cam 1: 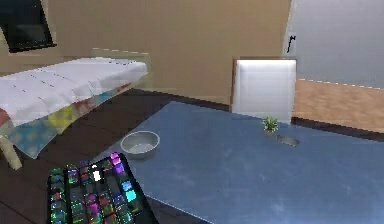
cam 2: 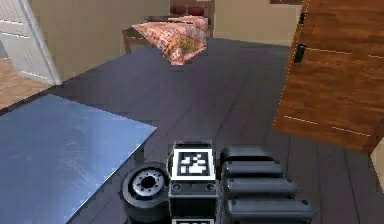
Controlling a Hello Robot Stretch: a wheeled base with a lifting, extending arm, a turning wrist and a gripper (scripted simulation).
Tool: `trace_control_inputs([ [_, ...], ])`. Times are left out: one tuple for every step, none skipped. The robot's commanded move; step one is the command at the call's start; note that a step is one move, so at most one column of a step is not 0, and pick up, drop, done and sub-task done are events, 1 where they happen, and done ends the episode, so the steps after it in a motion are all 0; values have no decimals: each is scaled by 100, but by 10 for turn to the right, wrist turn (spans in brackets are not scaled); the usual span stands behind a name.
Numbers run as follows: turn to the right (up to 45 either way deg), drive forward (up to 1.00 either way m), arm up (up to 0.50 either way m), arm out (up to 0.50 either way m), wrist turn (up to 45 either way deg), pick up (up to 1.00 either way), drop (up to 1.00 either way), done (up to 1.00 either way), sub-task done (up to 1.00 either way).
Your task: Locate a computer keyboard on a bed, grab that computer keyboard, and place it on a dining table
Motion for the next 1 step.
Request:
trace_control_inputs([
  [450,0,0,0,0,0,0,0,0],
])
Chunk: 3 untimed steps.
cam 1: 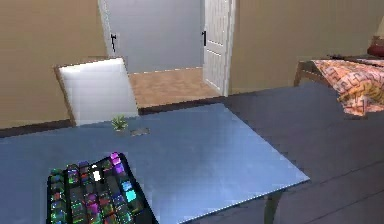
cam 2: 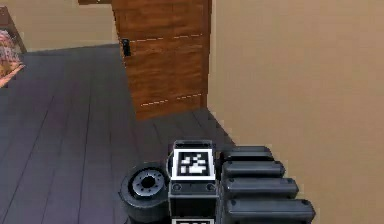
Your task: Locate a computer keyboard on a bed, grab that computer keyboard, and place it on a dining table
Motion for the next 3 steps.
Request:
trace_control_inputs([
  [450,0,0,0,0,0,0,0,0],
  [450,0,0,0,0,0,0,0,0],
  [120,0,0,0,0,0,0,0,0],
])
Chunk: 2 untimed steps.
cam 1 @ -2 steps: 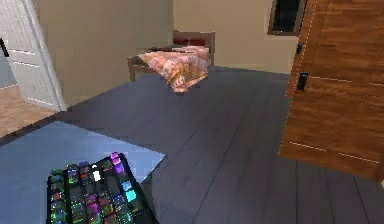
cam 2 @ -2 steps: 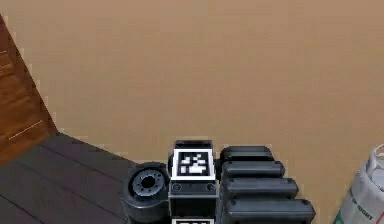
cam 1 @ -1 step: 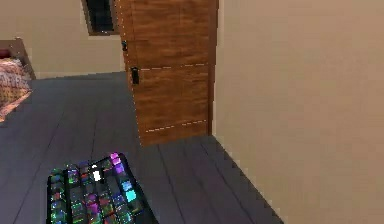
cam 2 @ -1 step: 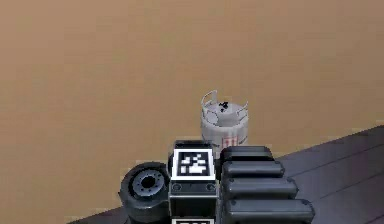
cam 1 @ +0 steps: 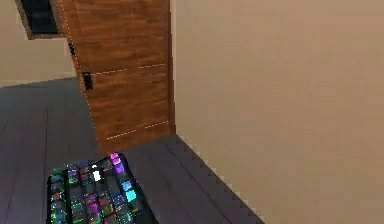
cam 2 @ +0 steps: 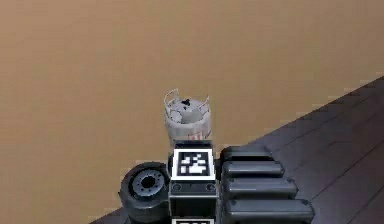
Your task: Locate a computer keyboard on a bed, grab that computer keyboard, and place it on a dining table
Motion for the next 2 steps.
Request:
trace_control_inputs([
  [-450,0,0,0,0,0,0,0,0],
  [-450,0,0,0,0,0,0,0,0],
])
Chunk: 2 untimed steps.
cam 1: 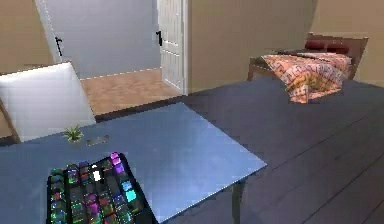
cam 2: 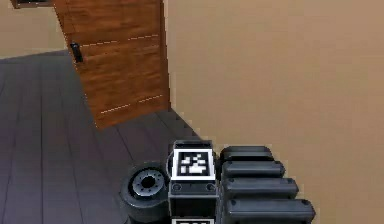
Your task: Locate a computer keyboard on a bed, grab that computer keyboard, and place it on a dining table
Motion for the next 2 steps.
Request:
trace_control_inputs([
  [-450,0,0,0,0,0,0,0,0],
  [-300,0,0,0,0,0,0,0,0],
])
